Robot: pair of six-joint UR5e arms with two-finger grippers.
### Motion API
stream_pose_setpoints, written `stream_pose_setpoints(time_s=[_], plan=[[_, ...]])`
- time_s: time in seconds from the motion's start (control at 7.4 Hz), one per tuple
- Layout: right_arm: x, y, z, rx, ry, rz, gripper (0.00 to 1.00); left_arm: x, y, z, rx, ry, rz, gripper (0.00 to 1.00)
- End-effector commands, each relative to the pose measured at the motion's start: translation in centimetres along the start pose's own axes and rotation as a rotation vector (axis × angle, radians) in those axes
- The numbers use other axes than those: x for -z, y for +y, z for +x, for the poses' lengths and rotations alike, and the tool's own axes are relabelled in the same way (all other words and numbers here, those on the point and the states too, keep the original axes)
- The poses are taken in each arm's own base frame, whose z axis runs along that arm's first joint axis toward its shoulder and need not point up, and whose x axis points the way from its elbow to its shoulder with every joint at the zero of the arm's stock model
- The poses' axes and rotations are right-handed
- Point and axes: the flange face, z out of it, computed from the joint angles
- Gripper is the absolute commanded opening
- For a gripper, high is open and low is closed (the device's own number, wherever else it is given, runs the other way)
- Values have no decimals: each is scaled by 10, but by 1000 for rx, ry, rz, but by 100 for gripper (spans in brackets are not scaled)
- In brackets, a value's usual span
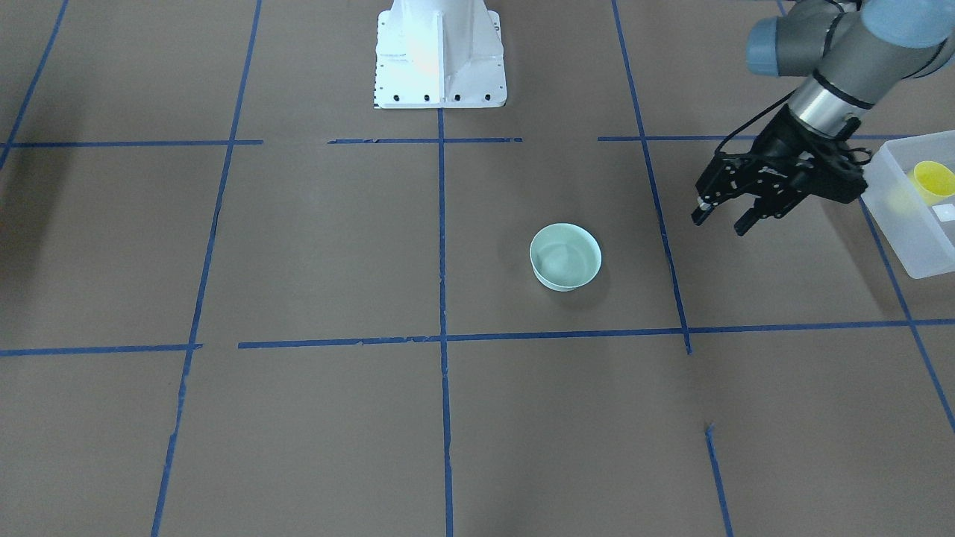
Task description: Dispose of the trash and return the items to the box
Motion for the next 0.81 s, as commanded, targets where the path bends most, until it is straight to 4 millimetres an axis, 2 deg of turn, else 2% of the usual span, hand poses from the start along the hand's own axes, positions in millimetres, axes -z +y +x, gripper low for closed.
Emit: stream_pose_setpoints(time_s=[0.0,0.14,0.27,0.54,0.68], plan=[[-1,-1,-1,3,2,1,100,-66,51,60,93,-22,-12,75],[-2,1,-1,3,2,0,100,-96,55,71,155,-49,-1,64],[-2,2,-1,7,3,5,100,-116,60,77,190,-69,3,58],[-2,2,-1,7,3,5,100,-129,66,75,195,-88,-2,57],[-1,3,-1,8,4,6,100,-139,63,78,198,-95,-5,50]])
